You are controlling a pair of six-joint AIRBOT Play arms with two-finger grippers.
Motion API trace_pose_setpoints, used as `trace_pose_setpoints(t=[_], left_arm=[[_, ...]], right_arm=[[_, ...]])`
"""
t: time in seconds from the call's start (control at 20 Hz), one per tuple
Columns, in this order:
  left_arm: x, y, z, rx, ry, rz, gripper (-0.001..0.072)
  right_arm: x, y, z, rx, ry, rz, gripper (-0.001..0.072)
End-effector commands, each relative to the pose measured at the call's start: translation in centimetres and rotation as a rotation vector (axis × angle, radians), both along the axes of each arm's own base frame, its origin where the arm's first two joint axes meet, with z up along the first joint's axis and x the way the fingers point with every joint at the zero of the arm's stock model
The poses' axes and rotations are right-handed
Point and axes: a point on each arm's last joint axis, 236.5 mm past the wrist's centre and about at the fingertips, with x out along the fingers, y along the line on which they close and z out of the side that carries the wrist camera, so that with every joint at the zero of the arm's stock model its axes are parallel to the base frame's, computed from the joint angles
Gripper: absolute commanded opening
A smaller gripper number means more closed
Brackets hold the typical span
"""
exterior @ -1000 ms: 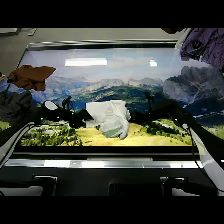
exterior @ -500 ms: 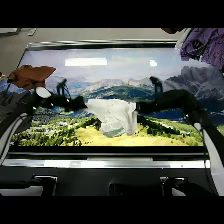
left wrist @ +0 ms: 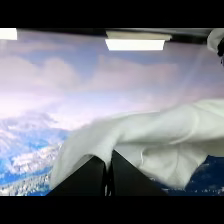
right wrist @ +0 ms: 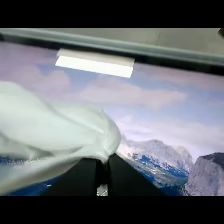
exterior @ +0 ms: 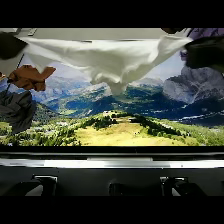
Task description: Fold the clothes and pants, and hang the long-sleeved shirts on hangers.
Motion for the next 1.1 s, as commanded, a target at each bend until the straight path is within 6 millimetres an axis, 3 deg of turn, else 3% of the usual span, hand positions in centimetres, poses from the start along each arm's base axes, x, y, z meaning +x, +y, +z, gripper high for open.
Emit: trace_pose_setpoints(t=[0.0,0.1,0.2,0.3,0.4,0.5,0.55,0.65,0.75,0.85,0.95,1.0,1.05], left_arm=[[-7.7,1.6,6.8,0.016,-0.157,0.052,0.0012],[-10.1,2.5,7.8,0.000,-0.171,0.097,0.0012],[-10.9,3.4,7.9,-0.016,-0.165,0.140,0.0012],[-9.7,3.3,6.3,-0.012,-0.117,0.139,0.0012],[-7.0,3.2,2.3,-0.023,-0.002,0.149,0.0012],[-3.5,3.1,-3.9,-0.011,0.152,0.154,0.0012],[-1.8,3.1,-7.2,-0.014,0.229,0.162,0.0012],[2.0,3.1,-14.6,-0.011,0.360,0.179,0.0012],[5.4,3.3,-21.6,-0.010,0.451,0.201,0.0012],[7.9,3.3,-28.2,-0.006,0.544,0.216,0.0013],[8.9,2.7,-33.8,-0.019,0.652,0.214,0.0014],[8.9,2.3,-36.0,-0.035,0.702,0.211,0.0014],[8.9,1.8,-37.7,-0.056,0.744,0.208,0.0014]], right_arm=[[-6.8,-1.7,4.9,0.013,-0.122,-0.028,0.0034],[-8.4,-1.9,5.9,0.043,-0.151,-0.034,0.0034],[-8.0,-2.0,6.5,0.080,-0.168,-0.050,0.0034],[-5.4,-2.1,5.9,0.101,-0.150,-0.075,0.0034],[-0.6,-2.1,3.4,0.131,-0.072,-0.119,0.0034],[5.7,-1.3,-1.4,0.164,0.050,-0.147,0.0035],[9.2,-0.7,-4.7,0.186,0.120,-0.161,0.0035],[15.5,1.1,-12.0,0.235,0.245,-0.163,0.0035],[20.4,2.9,-19.9,0.283,0.360,-0.161,0.0036],[22.5,4.8,-28.1,0.359,0.528,-0.171,0.0036],[22.2,6.6,-35.0,0.433,0.713,-0.181,0.0038],[21.6,7.4,-37.3,0.455,0.789,-0.177,0.0046],[21.0,8.0,-38.9,0.472,0.852,-0.172,0.0103]])
